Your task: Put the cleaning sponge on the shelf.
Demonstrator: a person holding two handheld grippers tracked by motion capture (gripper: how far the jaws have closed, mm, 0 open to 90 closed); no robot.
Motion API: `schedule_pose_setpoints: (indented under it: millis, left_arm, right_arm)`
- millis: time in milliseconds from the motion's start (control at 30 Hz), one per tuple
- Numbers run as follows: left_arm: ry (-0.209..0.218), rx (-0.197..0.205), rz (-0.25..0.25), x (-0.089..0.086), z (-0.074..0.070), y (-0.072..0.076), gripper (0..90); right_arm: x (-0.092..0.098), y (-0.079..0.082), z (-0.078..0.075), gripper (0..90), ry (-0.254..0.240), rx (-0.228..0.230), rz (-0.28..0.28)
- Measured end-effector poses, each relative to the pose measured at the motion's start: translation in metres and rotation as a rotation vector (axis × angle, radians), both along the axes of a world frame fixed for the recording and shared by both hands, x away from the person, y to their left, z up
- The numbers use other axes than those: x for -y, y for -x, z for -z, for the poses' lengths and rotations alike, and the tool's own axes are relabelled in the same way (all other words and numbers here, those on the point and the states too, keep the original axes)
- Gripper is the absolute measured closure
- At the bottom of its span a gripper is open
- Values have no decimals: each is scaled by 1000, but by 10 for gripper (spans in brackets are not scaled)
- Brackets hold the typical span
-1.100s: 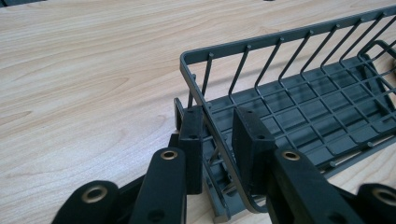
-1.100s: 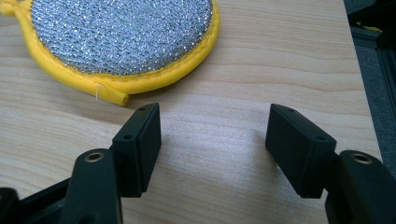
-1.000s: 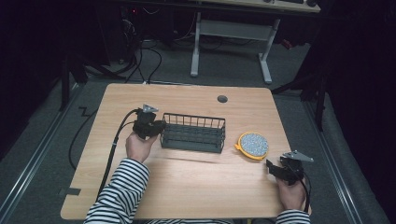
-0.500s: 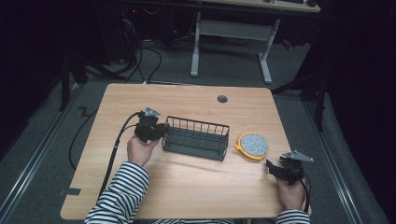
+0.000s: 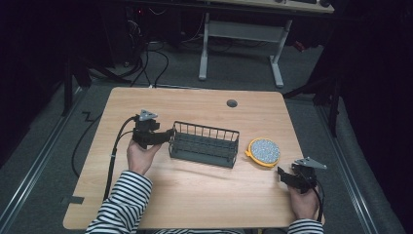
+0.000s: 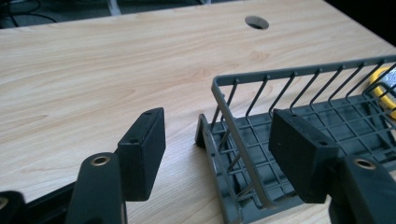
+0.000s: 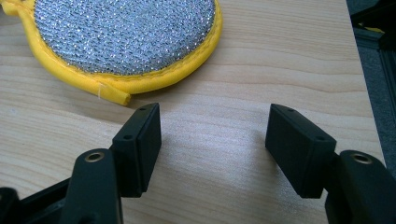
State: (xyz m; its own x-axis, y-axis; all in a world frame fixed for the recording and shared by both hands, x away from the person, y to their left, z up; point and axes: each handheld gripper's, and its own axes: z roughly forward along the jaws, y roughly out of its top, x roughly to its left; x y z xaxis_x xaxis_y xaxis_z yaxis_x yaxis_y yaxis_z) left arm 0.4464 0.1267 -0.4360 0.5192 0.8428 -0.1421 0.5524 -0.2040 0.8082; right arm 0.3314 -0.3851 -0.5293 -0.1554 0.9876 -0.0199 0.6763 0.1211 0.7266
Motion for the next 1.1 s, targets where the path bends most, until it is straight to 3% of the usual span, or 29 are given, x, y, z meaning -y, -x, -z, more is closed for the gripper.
schedule_pose_setpoints:
  millis: [100, 233, 300, 400, 500, 533, 567, 733, 867, 1100]
  left_arm:
    - [15, 16, -22, -11, 1, 8, 363]
    - [5, 21, -43, -22, 5, 19, 360]
    - [-13, 14, -60, -31, 16, 31, 358]
    - [-90, 12, -84, -38, 33, 47, 354]
    - [-138, -15, -102, -46, 54, 60, 352]
    - [-138, -15, -102, -46, 54, 60, 351]
    - [-158, -33, -115, -51, 67, 64, 351]
    - [-156, -59, -146, -58, 84, 64, 343]
    - [-172, -63, -159, -55, 98, 57, 335]
    - [-168, -43, -162, -54, 100, 56, 328]
  right_arm:
    - [0, 0, 0, 360, -1, 0, 1]
    - [0, 0, 0, 361, -3, 0, 1]
    - [0, 0, 0, 361, -5, 0, 1]
    - [0, 0, 0, 360, -4, 0, -1]
    - [0, 0, 0, 360, -4, -1, -1]
    - [0, 0, 0, 359, -5, 0, -1]
    - [0, 0, 0, 360, -8, 0, -1]
    - [1, 0, -2, 364, -14, -12, 8]
    - [5, 4, -15, 374, -83, 44, 8]
    - [6, -6, -34, 366, -152, 56, -28]
